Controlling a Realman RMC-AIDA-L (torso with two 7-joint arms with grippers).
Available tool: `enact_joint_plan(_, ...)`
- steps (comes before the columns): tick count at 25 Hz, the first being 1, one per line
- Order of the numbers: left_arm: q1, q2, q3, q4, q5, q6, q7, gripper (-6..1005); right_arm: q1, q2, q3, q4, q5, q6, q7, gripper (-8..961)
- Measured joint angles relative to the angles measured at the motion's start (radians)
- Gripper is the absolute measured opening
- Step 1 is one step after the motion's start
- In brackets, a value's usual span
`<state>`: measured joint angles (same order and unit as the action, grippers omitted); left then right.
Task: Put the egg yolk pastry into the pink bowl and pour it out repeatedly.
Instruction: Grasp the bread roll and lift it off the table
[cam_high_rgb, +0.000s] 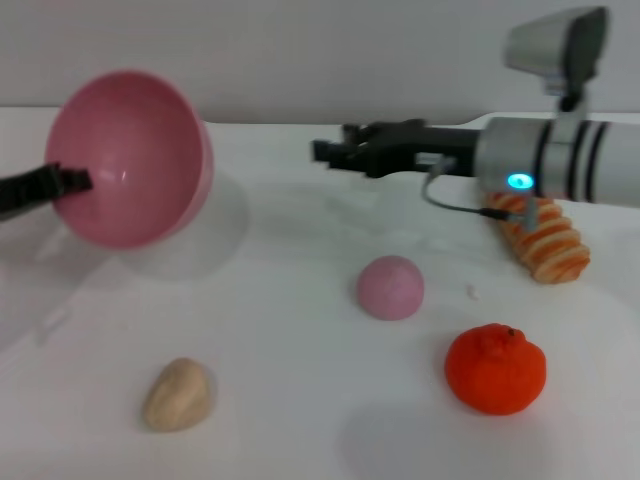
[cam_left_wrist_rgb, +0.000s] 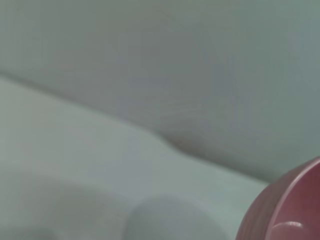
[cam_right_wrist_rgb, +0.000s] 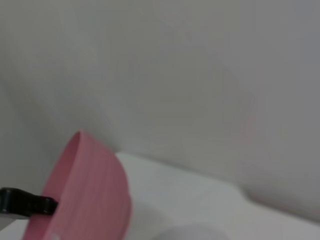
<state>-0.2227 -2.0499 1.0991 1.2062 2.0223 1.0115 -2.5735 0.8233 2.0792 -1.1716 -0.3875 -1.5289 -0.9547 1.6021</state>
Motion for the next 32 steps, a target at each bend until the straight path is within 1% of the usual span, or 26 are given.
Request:
enact_joint_plan(3,0.001,0.0,-0.034,0.004,0.113,0.07,-0.059,1,0.089,0.008,-0.067,0.066,0.001,-0.003,0.018,570)
enact_joint_plan(4,0.0,0.0,-0.038,0.005,0.145,0.083,-0.074,1,0.129,0.012,-0.149,0.079,0.001,-0.007,0.054,616)
enact_joint_plan(5,-0.004,0.0,-0.04,0.005,0.186,0.1,-0.095,1,0.129,0.012,-0.149,0.079,0.001,-0.007,0.054,633)
enact_joint_plan(7,-0.009,-0.001,-0.042,0.007,0.243,0.121,-0.115,1,0.16,0.013,-0.261,0.076,0.002,-0.009,0.116,666)
enact_joint_plan(10,-0.01,-0.004,-0.043,0.013,0.279,0.128,-0.122,1,0.167,0.013,-0.436,0.021,0.008,-0.018,0.232,715)
enact_joint_plan(13,-0.014,-0.004,-0.044,0.017,0.286,0.13,-0.125,1,0.158,0.013,-0.572,-0.044,0.007,-0.031,0.333,714)
enact_joint_plan(17,-0.032,-0.004,-0.043,0.019,0.287,0.132,-0.126,1,0.16,0.012,-0.701,-0.087,0.01,-0.051,0.408,712)
enact_joint_plan(20,-0.042,-0.004,-0.042,0.019,0.288,0.133,-0.126,1,0.153,0.012,-0.818,-0.147,0.025,-0.024,0.465,712)
enact_joint_plan(22,-0.045,-0.004,-0.042,0.02,0.288,0.133,-0.126,1,0.139,0.012,-0.865,-0.182,0.06,-0.001,0.467,712)
enact_joint_plan(25,-0.05,-0.002,-0.041,0.021,0.289,0.134,-0.126,1,0.125,0.012,-0.968,-0.23,0.135,0.056,0.458,711)
enact_joint_plan(28,-0.051,-0.001,-0.04,0.022,0.29,0.134,-0.125,1,0.119,0.012,-1.106,-0.289,0.18,0.169,0.455,711)
enact_joint_plan(32,-0.052,-0.002,-0.039,0.023,0.291,0.134,-0.123,1,0.112,0.012,-1.249,-0.35,0.199,0.309,0.453,712)
